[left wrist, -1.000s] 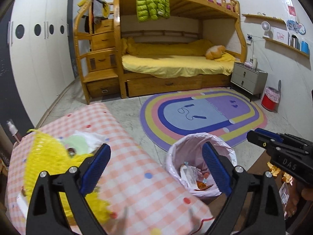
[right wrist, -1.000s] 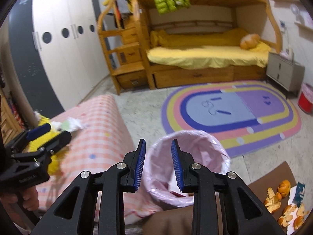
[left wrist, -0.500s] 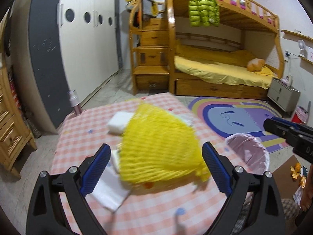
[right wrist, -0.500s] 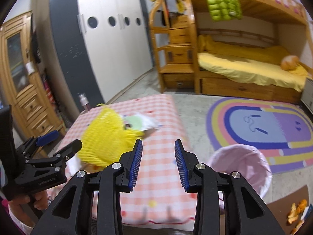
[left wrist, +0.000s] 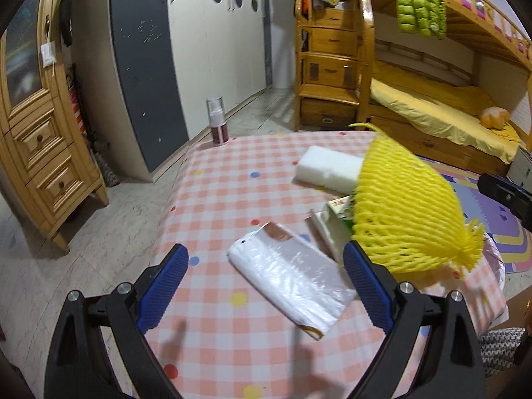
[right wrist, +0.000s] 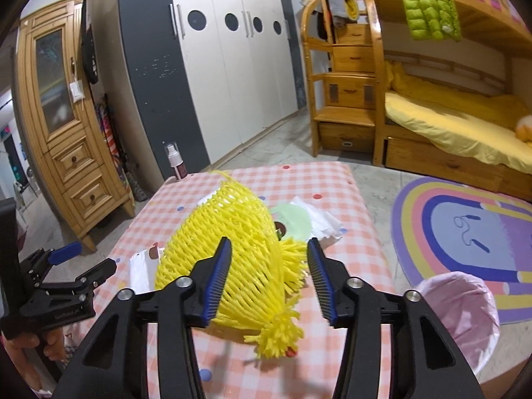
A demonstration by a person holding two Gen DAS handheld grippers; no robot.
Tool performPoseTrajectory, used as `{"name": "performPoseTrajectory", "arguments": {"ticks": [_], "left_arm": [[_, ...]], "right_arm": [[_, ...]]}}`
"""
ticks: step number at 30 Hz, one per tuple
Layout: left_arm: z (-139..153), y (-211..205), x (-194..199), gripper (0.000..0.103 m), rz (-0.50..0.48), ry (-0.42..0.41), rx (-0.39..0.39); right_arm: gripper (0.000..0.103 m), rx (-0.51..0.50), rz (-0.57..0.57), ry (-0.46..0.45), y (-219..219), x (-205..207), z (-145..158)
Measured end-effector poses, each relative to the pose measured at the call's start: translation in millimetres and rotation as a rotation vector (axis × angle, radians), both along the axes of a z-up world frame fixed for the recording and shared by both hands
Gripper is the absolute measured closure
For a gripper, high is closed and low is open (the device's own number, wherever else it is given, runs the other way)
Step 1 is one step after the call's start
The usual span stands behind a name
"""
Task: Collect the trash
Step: 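Grasp the yellow foam mesh net with the right gripper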
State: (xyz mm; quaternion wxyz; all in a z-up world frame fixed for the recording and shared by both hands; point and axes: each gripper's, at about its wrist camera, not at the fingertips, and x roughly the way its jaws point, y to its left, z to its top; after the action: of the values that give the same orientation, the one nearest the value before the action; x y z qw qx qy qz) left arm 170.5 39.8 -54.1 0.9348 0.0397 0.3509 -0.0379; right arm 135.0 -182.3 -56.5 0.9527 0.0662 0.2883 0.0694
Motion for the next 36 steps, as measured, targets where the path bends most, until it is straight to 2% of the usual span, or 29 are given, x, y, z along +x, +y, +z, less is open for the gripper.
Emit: {"name": "performPoseTrajectory", "arguments": {"ticks": [2,8,14,16,17,18,24,27,29,31,36], "left_arm": [[-3.7,0.2,3.4,0.011,0.018,0.018,0.006],[-6.8,-3.0,11.6,0.011,0.024,0.036,-0.008],[-13.3,-30.1,2.9,0.011,-0.079,0.045,0.001],[-15.0,-39.2,-0.7,0.012,-0.111,0.04,0.017],[-15.6,-42.3,-2.1,0.011,-0.123,0.038,0.022],[-16.0,-44.0,-2.1,0.011,-0.126,0.037,0.024],[-11.6,-37.2,0.4,0.012,-0.069,0.016,0.025],[-6.8,-26.9,2.3,0.012,-0.028,-0.002,0.015],[-5.7,-21.6,2.3,0.012,-0.016,-0.002,0.004],[-5.7,-17.7,3.3,0.012,-0.01,0.001,-0.004],[-4.5,-8.3,3.9,0.012,0.0,-0.003,-0.003]], "right_arm": [[0.051,-0.014,0.014,0.03,2.4,4.5,-7.9],[0.043,-0.053,0.01,0.045,6.9,6.8,-11.0],[0.043,-0.051,-0.029,0.089,-1.4,6.1,-17.2],[0.047,-0.043,-0.042,0.097,-5.0,6.8,-18.1],[0.054,-0.035,-0.04,0.099,-6.4,6.8,-18.4],[0.056,-0.029,-0.037,0.1,-6.6,6.7,-18.4],[0.057,-0.046,0.02,0.081,3.8,2.2,-17.6],[0.053,-0.064,0.053,0.093,14.0,5.3,-20.1],[0.031,-0.091,0.066,0.106,22.4,9.7,-23.7],[0.02,-0.117,0.084,0.128,30.9,15.3,-28.1],[0.021,-0.186,0.11,0.221,48.9,28.3,-45.5]]}}
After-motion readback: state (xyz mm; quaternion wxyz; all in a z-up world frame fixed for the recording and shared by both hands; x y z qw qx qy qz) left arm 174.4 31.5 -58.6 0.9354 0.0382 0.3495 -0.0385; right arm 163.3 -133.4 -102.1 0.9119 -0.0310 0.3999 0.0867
